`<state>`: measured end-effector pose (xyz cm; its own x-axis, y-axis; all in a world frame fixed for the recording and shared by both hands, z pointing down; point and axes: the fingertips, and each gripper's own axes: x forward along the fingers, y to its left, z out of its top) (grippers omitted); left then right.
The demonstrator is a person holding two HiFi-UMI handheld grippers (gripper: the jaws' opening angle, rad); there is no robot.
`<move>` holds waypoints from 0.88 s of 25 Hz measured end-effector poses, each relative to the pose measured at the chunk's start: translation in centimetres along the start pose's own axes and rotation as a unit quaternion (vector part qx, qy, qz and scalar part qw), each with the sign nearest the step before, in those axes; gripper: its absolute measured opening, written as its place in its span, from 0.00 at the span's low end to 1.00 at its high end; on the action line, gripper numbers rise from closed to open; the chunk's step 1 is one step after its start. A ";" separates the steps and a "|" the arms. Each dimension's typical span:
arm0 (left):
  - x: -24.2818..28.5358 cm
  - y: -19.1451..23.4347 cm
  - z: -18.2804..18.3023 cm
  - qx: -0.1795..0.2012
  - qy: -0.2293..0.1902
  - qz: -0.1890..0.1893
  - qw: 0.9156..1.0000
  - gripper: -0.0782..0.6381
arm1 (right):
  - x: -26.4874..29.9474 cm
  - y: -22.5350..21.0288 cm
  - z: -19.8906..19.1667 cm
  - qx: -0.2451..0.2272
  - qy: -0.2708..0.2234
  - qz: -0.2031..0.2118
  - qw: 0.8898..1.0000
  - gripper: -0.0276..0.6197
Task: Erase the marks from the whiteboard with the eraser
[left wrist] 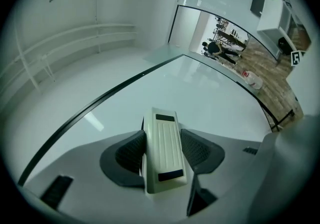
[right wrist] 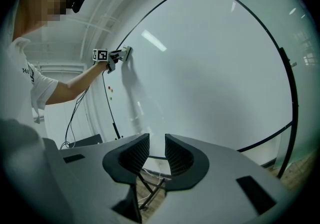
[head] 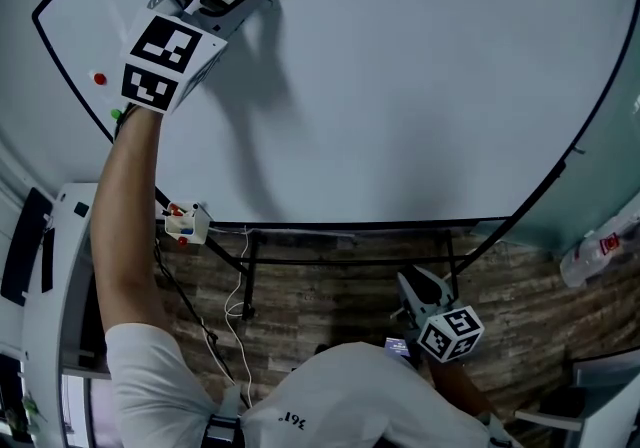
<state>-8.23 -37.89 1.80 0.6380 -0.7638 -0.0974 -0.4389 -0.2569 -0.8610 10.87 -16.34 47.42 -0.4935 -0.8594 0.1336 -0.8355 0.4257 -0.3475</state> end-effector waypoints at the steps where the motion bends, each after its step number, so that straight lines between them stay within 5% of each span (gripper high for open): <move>1: 0.1 -0.3 -0.1 -0.005 -0.002 -0.005 1.000 0.44 | 0.0 -0.1 0.0 0.001 0.001 -0.001 1.000 0.22; 22: 1.9 -9.1 -0.6 -0.038 -0.037 -0.065 0.996 0.43 | 2.0 0.0 -0.4 0.004 0.015 0.018 1.000 0.22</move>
<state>-3.44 -37.36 9.78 0.7362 -0.6762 -0.0257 -0.3938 -0.3972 -0.8290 9.82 -17.93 48.02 -0.5307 -0.8345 0.1482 -0.8150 0.4545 -0.3595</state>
